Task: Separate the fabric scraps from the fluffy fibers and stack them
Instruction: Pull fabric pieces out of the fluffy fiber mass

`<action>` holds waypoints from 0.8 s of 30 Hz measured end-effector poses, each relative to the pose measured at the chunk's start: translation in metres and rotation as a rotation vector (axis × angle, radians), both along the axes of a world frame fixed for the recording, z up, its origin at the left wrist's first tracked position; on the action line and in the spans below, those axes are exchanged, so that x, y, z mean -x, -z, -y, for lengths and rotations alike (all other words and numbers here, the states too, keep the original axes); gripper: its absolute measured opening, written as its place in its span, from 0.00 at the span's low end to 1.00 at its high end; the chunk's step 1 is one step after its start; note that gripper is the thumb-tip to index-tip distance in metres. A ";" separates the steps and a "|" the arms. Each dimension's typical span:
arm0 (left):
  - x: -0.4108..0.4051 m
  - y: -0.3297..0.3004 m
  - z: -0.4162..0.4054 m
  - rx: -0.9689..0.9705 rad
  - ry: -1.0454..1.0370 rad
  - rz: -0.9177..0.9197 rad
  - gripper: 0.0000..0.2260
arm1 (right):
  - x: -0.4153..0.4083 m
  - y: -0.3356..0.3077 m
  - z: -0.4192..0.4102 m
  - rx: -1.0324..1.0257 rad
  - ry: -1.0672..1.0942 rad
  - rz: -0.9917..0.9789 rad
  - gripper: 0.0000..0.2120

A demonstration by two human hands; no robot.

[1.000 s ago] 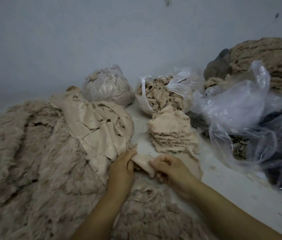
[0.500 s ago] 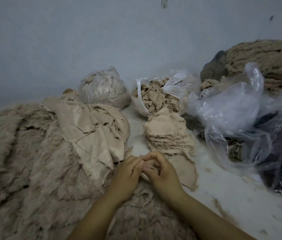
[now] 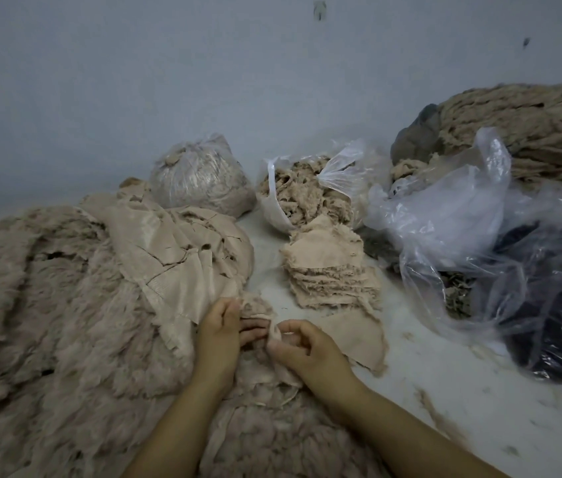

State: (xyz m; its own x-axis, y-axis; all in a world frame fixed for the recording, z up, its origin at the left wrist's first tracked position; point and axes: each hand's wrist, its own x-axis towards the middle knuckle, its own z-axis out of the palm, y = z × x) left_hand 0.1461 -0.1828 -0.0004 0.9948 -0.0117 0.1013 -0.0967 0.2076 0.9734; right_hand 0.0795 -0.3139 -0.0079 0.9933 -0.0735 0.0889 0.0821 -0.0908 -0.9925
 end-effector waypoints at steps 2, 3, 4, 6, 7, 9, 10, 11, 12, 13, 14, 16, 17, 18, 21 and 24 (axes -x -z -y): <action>0.003 -0.001 0.003 0.041 0.010 0.022 0.12 | -0.002 -0.001 0.001 0.125 0.026 0.030 0.06; 0.001 -0.001 0.002 0.110 -0.040 0.020 0.11 | -0.003 -0.002 0.003 0.150 0.045 0.058 0.09; -0.003 -0.003 -0.002 0.207 -0.110 0.002 0.11 | -0.003 -0.003 0.006 0.146 0.069 0.084 0.11; -0.010 -0.005 -0.011 0.363 -0.203 -0.046 0.09 | -0.002 -0.003 0.013 0.092 0.105 0.118 0.15; -0.011 -0.004 -0.013 0.333 -0.212 -0.040 0.08 | -0.001 -0.002 0.016 0.048 0.103 0.119 0.15; -0.007 0.001 -0.010 0.018 -0.229 0.081 0.06 | 0.001 -0.002 0.019 -0.043 0.070 0.089 0.11; -0.003 0.004 -0.006 -0.198 -0.241 0.198 0.09 | 0.001 -0.001 0.019 -0.083 0.049 0.066 0.07; 0.002 0.007 -0.003 -0.370 -0.214 0.324 0.11 | 0.002 0.000 0.019 -0.126 0.027 0.050 0.07; 0.005 0.010 0.001 -0.498 -0.152 0.423 0.13 | 0.002 -0.001 0.018 -0.171 -0.009 0.036 0.11; 0.008 0.012 0.003 -0.587 -0.060 0.455 0.14 | 0.002 -0.001 0.018 -0.225 -0.059 0.025 0.14; 0.010 0.013 0.003 -0.641 0.027 0.432 0.15 | 0.002 -0.001 0.018 -0.269 -0.098 0.010 0.15; 0.010 0.014 0.003 -0.670 0.144 0.382 0.07 | 0.004 -0.004 0.020 -0.271 -0.147 -0.016 0.13; 0.011 0.013 0.003 -0.662 0.179 0.390 0.05 | 0.005 -0.005 0.020 -0.255 -0.158 -0.026 0.11; 0.013 0.013 0.004 -0.658 0.202 0.425 0.08 | 0.005 -0.005 0.019 -0.244 -0.151 -0.027 0.11; 0.018 0.012 0.007 -0.637 0.252 0.478 0.13 | 0.000 -0.005 0.013 -0.249 0.026 -0.016 0.12; 0.009 0.010 0.005 -0.550 0.035 0.355 0.12 | -0.007 -0.009 0.015 -0.313 0.268 0.046 0.08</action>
State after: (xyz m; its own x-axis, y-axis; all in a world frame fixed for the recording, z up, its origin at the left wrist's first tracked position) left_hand 0.1369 -0.1880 -0.0102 0.8999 -0.1870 0.3939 -0.4342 -0.3025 0.8485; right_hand 0.0860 -0.3294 0.0015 0.9310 -0.3591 0.0652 0.1416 0.1905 -0.9714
